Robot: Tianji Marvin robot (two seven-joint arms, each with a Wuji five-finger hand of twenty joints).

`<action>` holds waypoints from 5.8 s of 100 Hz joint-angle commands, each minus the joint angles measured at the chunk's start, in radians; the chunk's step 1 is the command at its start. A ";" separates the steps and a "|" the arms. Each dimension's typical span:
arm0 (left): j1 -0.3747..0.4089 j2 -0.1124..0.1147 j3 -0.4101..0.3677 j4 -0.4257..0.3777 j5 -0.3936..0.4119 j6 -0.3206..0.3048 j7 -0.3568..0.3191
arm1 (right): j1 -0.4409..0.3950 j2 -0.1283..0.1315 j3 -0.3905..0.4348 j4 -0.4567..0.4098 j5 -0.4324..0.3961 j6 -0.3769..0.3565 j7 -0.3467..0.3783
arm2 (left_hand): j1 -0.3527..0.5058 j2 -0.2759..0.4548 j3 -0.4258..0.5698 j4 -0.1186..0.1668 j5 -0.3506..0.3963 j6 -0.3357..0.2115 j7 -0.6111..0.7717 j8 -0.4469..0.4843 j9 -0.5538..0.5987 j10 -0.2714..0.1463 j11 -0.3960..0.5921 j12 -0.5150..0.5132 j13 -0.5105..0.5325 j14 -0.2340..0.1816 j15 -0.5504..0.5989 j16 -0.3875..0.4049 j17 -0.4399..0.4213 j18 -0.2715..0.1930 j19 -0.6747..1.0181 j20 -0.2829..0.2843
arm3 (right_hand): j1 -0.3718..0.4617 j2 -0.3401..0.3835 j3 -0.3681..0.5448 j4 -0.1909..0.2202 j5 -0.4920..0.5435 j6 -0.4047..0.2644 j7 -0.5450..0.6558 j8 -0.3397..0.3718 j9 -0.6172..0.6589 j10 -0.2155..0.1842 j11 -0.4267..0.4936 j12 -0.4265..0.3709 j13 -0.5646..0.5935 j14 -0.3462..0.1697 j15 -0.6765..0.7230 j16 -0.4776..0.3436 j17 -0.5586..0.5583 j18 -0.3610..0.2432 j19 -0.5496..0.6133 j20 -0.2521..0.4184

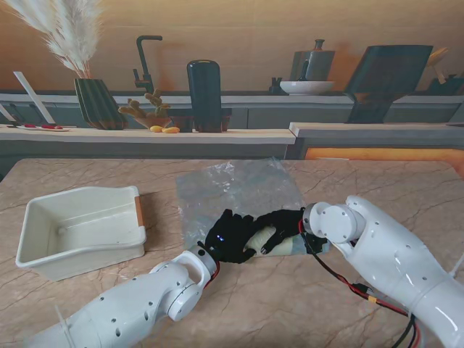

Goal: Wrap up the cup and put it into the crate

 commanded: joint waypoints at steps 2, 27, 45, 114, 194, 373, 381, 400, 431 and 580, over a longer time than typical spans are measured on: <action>0.018 0.008 0.007 0.039 -0.013 0.008 -0.035 | -0.075 0.013 0.004 0.022 -0.038 0.003 -0.016 | 0.046 -0.025 0.099 0.030 0.105 0.015 0.154 0.037 0.174 -0.071 0.201 0.045 0.105 -0.016 0.127 0.056 0.027 -0.002 0.059 0.033 | -0.059 0.037 -0.015 0.001 -0.044 -0.082 -0.019 -0.014 -0.051 0.100 -0.209 -0.120 -0.048 0.131 -0.395 -0.217 -0.044 0.101 -0.216 -0.077; 0.007 -0.010 -0.003 0.057 -0.102 0.008 -0.089 | -0.236 0.006 0.222 -0.106 -0.161 -0.060 -0.141 | 0.090 -0.001 0.089 0.022 0.159 -0.052 0.182 0.042 0.219 -0.101 0.221 0.061 0.142 -0.023 0.152 0.072 0.049 0.015 0.085 0.044 | -0.142 0.055 -0.017 -0.009 -0.069 -0.086 -0.058 -0.031 -0.086 0.100 -0.267 -0.163 -0.053 0.148 -0.476 -0.255 -0.047 0.108 -0.246 -0.069; -0.013 -0.022 -0.008 0.058 -0.197 0.008 -0.170 | -0.380 -0.014 0.363 -0.226 -0.269 -0.129 -0.321 | 0.095 -0.010 0.087 0.021 0.181 -0.065 0.192 0.047 0.240 -0.108 0.223 0.069 0.150 -0.023 0.153 0.079 0.048 0.015 0.087 0.045 | -0.095 0.064 -0.001 -0.002 -0.033 -0.088 -0.039 -0.027 -0.050 0.112 -0.235 -0.153 -0.028 0.152 -0.472 -0.252 -0.027 0.110 -0.245 -0.065; -0.123 -0.031 -0.038 0.092 -0.754 0.076 -0.604 | -0.652 0.001 0.494 -0.434 -0.853 -0.252 -0.810 | 0.308 -0.015 -0.140 -0.027 0.273 -0.132 0.195 0.046 0.225 -0.083 0.112 0.059 0.095 0.003 0.054 0.079 -0.015 0.034 0.008 0.059 | -0.027 0.023 0.076 0.032 -0.007 -0.039 0.007 -0.041 -0.027 0.132 -0.114 -0.139 0.009 0.153 -0.345 -0.224 0.030 0.131 -0.220 -0.086; -0.099 -0.048 -0.139 0.092 -0.916 0.069 -0.615 | -0.495 0.029 0.247 -0.303 -0.882 -0.058 -0.559 | 0.186 0.220 -0.683 0.056 0.227 -0.054 -0.161 -0.043 0.099 -0.020 -0.048 0.002 -0.045 0.054 -0.083 0.026 -0.120 0.057 -0.127 0.053 | 0.265 0.220 0.119 0.236 0.078 -0.057 0.100 0.047 -0.019 0.157 0.077 -0.034 0.016 0.135 0.013 -0.062 0.072 0.035 0.173 -0.043; 0.080 0.028 -0.125 -0.031 -0.197 -0.086 -0.245 | -0.226 0.031 0.195 -0.140 -0.266 -0.042 -0.054 | 0.120 0.017 -0.015 0.016 0.297 -0.090 0.078 -0.009 0.233 -0.084 0.089 0.016 0.085 -0.008 -0.010 0.017 -0.070 0.028 -0.102 0.005 | -0.059 0.044 0.040 0.024 0.113 -0.077 0.011 -0.012 0.083 0.097 -0.091 -0.028 0.016 0.135 -0.163 -0.107 -0.006 0.091 0.039 -0.046; 0.074 0.024 -0.132 -0.028 -0.253 -0.087 -0.278 | -0.288 0.025 0.271 -0.194 -0.293 -0.056 -0.098 | 0.160 -0.001 -0.032 -0.007 0.307 -0.103 0.099 0.005 0.239 -0.084 0.086 0.017 0.089 -0.008 -0.010 0.016 -0.072 0.030 -0.099 -0.002 | -0.066 0.071 0.013 0.023 0.082 -0.064 -0.060 -0.041 0.078 0.107 -0.153 -0.078 0.005 0.156 -0.287 -0.167 -0.049 0.129 -0.136 -0.128; 0.056 0.014 -0.129 -0.017 -0.350 -0.064 -0.336 | -0.405 0.000 0.399 -0.295 -0.354 -0.106 -0.262 | 0.195 -0.008 -0.065 -0.030 0.317 -0.111 0.114 0.013 0.245 -0.078 0.088 0.020 0.085 0.010 -0.003 0.022 -0.074 0.030 -0.094 -0.005 | -0.055 0.123 -0.023 0.028 0.077 -0.065 -0.088 -0.056 0.074 0.120 -0.178 -0.105 0.005 0.172 -0.374 -0.200 -0.043 0.140 -0.224 -0.143; 0.069 0.015 -0.141 -0.012 -0.330 -0.025 -0.324 | -0.537 -0.016 0.504 -0.418 -0.481 -0.238 -0.444 | 0.167 0.015 -0.113 -0.032 0.343 -0.103 0.116 0.009 0.270 -0.066 0.090 0.021 0.105 0.016 0.014 0.023 -0.057 0.030 -0.070 -0.005 | -0.041 0.121 -0.030 0.038 0.097 -0.068 -0.070 -0.052 0.077 0.123 -0.172 -0.112 0.017 0.172 -0.387 -0.204 -0.023 0.143 -0.234 -0.129; 0.177 0.002 -0.358 -0.048 -0.642 0.049 -0.401 | -0.008 -0.013 -0.238 0.099 -0.567 -0.190 -0.666 | 0.200 0.169 -0.412 0.044 0.178 0.003 -0.239 -0.151 -0.130 0.005 -0.119 -0.161 -0.184 0.029 -0.179 -0.138 -0.195 -0.106 -0.379 -0.175 | 0.370 0.141 0.488 0.176 0.235 -0.211 0.461 0.077 0.186 0.067 0.202 -0.018 0.190 0.110 0.076 -0.031 0.179 0.019 0.147 -0.208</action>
